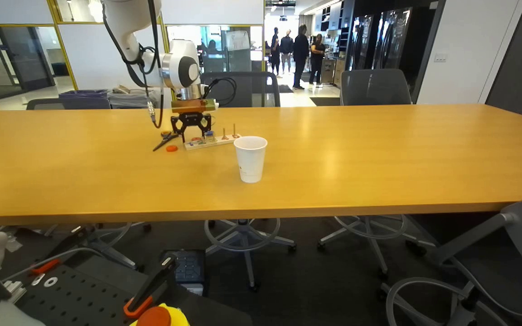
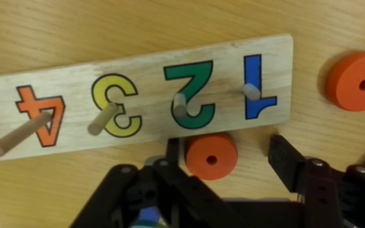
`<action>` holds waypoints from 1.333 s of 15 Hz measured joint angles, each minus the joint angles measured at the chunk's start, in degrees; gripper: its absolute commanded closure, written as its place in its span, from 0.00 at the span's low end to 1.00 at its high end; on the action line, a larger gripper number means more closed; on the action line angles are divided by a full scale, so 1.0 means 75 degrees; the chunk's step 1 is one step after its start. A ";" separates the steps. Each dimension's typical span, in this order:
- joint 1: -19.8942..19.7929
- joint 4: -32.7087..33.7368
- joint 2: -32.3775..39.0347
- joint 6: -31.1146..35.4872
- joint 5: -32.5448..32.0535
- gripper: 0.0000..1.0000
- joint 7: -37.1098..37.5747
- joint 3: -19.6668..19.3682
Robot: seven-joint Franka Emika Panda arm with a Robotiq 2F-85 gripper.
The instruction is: Put two round orange blocks in the white cup then put the blue round block in the clear cup, then put the last two round orange blocks
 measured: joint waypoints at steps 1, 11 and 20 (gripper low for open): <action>-0.0007 0.0028 0.0000 -0.0002 -0.0001 0.65 -0.0007 0.0000; -0.0044 0.0099 -0.0021 -0.0152 -0.0003 0.80 -0.0023 0.0003; -0.0121 -0.0741 -0.0947 -0.0588 0.0105 0.80 0.0072 0.0303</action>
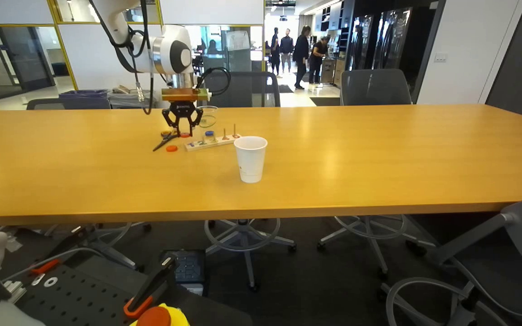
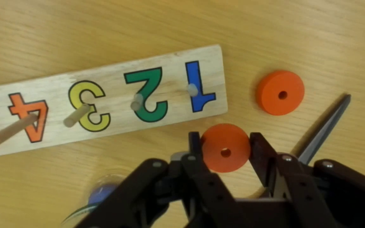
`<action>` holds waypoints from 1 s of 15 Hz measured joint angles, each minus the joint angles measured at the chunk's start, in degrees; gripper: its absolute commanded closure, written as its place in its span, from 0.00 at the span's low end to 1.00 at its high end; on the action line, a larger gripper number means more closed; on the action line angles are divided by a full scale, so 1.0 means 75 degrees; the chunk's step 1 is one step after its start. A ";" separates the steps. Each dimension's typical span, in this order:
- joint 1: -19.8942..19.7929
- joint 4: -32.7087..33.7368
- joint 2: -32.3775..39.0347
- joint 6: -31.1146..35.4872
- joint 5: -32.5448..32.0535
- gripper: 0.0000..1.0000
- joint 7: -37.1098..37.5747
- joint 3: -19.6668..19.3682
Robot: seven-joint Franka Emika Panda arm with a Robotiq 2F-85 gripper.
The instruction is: Put two round orange blocks in the white cup then put the blue round block in the clear cup, then put the last two round orange blocks
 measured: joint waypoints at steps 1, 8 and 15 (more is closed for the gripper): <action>-0.0006 -0.0207 -0.0242 0.0003 0.0000 0.80 0.0081 -0.0008; -0.0186 -0.1775 -0.2112 0.0014 -0.0020 0.80 0.1393 -0.0759; -0.0700 -0.3180 -0.3629 0.0016 -0.0048 0.80 0.2781 -0.1559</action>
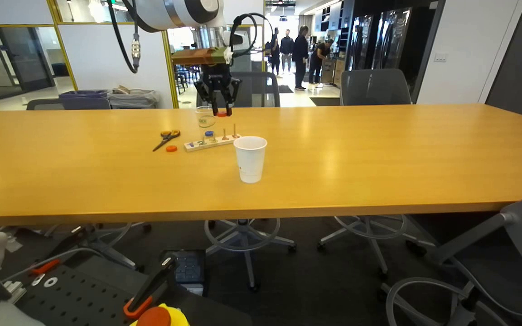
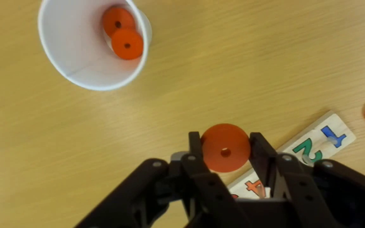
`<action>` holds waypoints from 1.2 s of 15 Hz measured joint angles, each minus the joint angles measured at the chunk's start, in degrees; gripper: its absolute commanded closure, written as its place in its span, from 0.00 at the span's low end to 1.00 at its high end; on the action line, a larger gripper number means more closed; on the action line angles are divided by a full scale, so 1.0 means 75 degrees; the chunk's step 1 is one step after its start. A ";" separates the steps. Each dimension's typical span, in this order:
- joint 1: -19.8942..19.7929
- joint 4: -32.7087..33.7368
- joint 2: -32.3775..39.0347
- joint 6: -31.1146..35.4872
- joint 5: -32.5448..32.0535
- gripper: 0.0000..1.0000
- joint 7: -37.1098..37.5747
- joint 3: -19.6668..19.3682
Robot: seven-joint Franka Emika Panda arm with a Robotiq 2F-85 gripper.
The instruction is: Put two round orange blocks in the white cup then put the blue round block in the clear cup, then put the last two round orange blocks
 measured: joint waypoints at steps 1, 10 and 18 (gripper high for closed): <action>-0.0073 -0.0159 -0.0143 0.0001 -0.0012 0.80 0.0148 -0.0093; -0.0525 -0.0998 -0.0649 0.0011 -0.0059 0.80 0.1235 -0.0507; -0.0664 -0.1125 -0.0541 0.0029 -0.0060 0.80 0.1633 -0.0657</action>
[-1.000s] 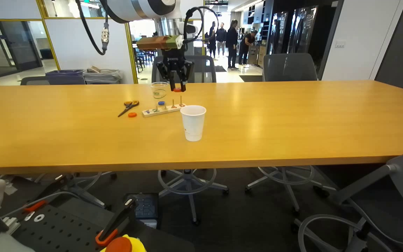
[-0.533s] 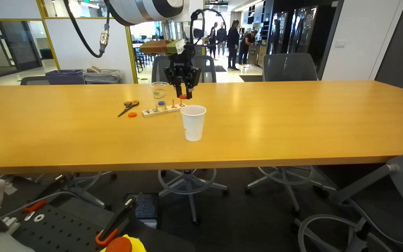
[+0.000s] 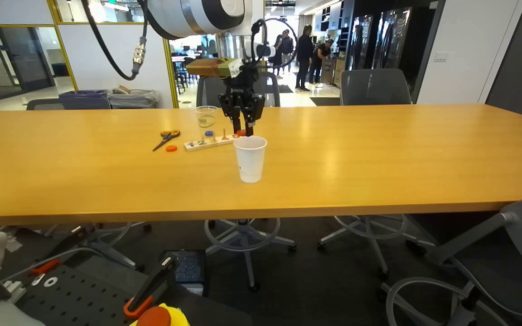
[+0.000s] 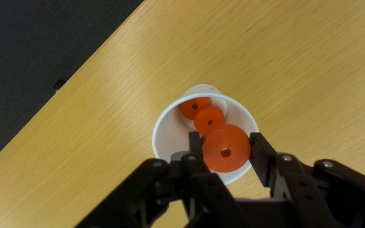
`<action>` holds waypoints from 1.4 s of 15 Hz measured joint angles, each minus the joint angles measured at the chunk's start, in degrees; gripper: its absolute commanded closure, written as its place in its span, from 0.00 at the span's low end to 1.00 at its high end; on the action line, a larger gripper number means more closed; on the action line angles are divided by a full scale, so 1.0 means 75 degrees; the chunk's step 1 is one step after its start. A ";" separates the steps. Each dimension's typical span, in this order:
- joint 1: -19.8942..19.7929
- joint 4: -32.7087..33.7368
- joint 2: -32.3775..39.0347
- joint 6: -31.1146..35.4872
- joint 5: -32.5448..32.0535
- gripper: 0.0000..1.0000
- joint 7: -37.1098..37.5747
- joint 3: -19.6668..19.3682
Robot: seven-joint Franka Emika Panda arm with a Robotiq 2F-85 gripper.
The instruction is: Put two round orange blocks in the white cup then put the blue round block in the clear cup, then put the last two round orange blocks
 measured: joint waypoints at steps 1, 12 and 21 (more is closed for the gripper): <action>-0.0002 0.0000 0.0027 0.0013 -0.0013 0.80 0.0059 -0.0011; 0.0059 -0.0004 0.0228 0.0346 -0.0353 0.00 0.0614 -0.0003; 0.0886 -0.0416 -0.0256 0.0508 -0.0553 0.00 0.0899 0.0827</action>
